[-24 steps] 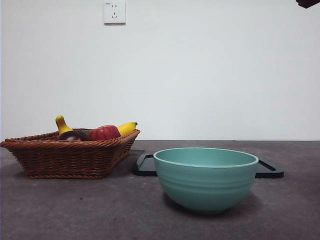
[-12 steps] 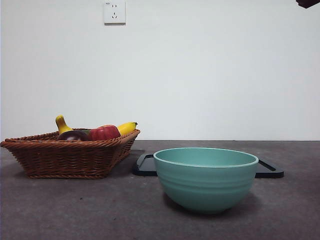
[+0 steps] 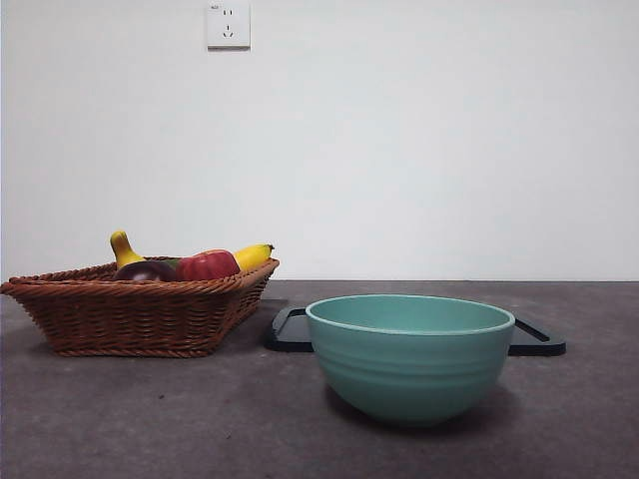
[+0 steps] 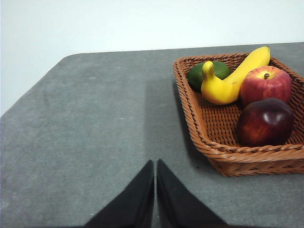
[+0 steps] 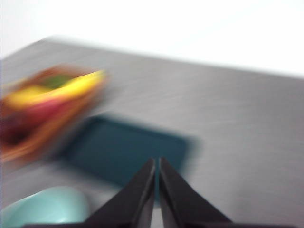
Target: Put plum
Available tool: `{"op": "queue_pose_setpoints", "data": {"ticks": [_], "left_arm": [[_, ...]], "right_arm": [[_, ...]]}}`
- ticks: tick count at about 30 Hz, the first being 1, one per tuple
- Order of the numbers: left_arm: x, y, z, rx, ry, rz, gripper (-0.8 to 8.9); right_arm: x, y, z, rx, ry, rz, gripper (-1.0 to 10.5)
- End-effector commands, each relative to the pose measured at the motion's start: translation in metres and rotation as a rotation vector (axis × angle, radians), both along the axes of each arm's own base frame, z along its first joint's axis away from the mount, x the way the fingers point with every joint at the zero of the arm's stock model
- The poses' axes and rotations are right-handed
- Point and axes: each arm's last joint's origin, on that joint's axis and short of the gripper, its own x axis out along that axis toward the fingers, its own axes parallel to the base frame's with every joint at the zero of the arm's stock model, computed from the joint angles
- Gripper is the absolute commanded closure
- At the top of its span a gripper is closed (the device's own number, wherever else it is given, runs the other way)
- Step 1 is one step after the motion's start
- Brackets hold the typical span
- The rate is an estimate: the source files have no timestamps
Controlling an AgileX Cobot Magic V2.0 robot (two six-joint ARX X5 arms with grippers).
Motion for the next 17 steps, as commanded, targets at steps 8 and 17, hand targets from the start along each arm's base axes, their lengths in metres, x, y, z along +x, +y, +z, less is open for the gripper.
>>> {"op": "queue_pose_setpoints", "data": {"ticks": [8,17], "left_arm": [[0.001,0.000,-0.008,-0.003,0.026,0.002,8.07],[0.001,0.000,-0.008,-0.003,0.026,0.002,8.07]], "right_arm": [[-0.004,-0.022,-0.085,-0.006,-0.244,-0.242,9.4],[-0.005,-0.026,-0.131,0.000,-0.239,-0.286,9.4]]}}
